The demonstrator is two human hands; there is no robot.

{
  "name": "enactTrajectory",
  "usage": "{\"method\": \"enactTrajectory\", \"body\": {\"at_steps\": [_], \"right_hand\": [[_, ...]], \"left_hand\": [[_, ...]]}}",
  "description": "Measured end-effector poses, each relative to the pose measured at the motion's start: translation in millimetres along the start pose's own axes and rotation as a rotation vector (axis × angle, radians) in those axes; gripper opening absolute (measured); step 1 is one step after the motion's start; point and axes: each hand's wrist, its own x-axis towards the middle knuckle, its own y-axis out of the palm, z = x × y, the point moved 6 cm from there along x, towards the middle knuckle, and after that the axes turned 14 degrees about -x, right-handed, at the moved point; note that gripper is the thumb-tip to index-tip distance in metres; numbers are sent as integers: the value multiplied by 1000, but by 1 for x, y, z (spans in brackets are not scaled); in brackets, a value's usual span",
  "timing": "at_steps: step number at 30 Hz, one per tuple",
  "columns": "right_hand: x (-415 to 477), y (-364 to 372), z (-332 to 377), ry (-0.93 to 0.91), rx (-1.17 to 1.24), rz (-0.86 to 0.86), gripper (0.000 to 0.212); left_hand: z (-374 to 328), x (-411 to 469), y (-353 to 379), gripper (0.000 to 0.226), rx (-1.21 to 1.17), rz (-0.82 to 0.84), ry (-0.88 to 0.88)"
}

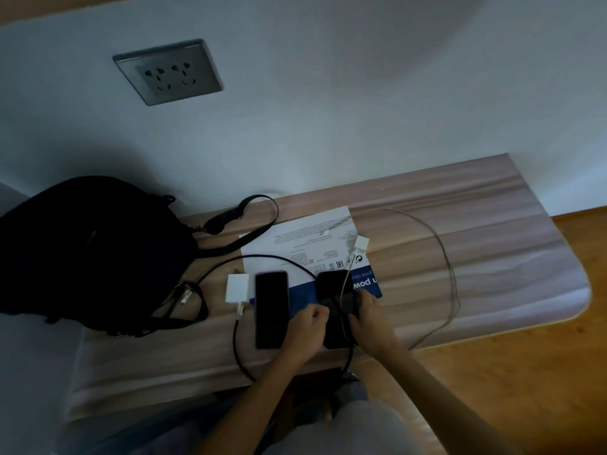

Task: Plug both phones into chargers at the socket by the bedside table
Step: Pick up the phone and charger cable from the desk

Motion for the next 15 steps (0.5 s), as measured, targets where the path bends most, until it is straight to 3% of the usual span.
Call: {"method": "enactTrajectory", "body": {"at_steps": [7,15], "right_hand": [[15,6,-23,297,389,91,43],[13,4,-32,205,503,135,9]], "left_hand": [[2,14,12,44,-63,-4,-59],[-2,14,20,45,0,47,-62]]}}
